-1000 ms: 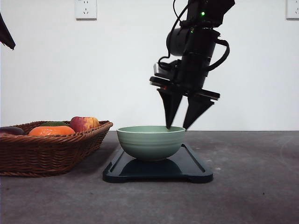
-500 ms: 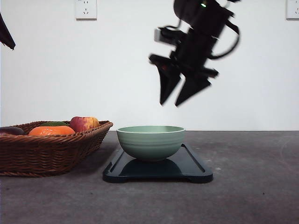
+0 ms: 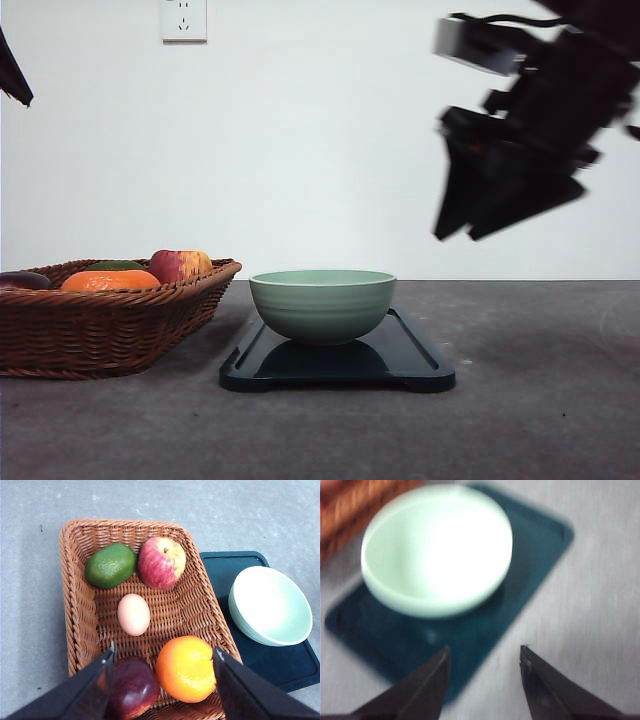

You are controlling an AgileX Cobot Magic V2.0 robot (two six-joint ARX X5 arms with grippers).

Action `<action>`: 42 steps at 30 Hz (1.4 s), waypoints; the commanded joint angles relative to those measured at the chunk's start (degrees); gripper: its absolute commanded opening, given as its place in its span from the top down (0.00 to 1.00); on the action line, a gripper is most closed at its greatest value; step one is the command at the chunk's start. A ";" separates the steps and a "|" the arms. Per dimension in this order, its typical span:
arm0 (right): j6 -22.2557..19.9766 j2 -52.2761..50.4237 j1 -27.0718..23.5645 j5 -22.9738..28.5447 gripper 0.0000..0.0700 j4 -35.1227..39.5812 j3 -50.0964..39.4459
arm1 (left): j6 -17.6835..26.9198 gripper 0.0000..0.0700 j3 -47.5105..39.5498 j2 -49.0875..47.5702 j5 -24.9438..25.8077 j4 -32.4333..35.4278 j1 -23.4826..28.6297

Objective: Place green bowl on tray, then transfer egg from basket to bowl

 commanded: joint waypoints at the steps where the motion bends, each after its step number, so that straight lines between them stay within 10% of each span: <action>1: -0.66 -2.87 0.21 0.02 0.62 0.55 -1.28 | -0.02 0.45 1.27 0.31 0.52 0.73 -0.13; 15: -2.25 -17.81 0.15 4.58 0.62 -4.22 -6.09 | -3.21 0.45 1.77 2.43 0.09 2.33 -1.30; 42: -2.21 -17.77 -0.55 4.50 0.62 -4.26 -6.09 | -8.59 0.45 34.86 49.03 -23.61 -15.68 -15.17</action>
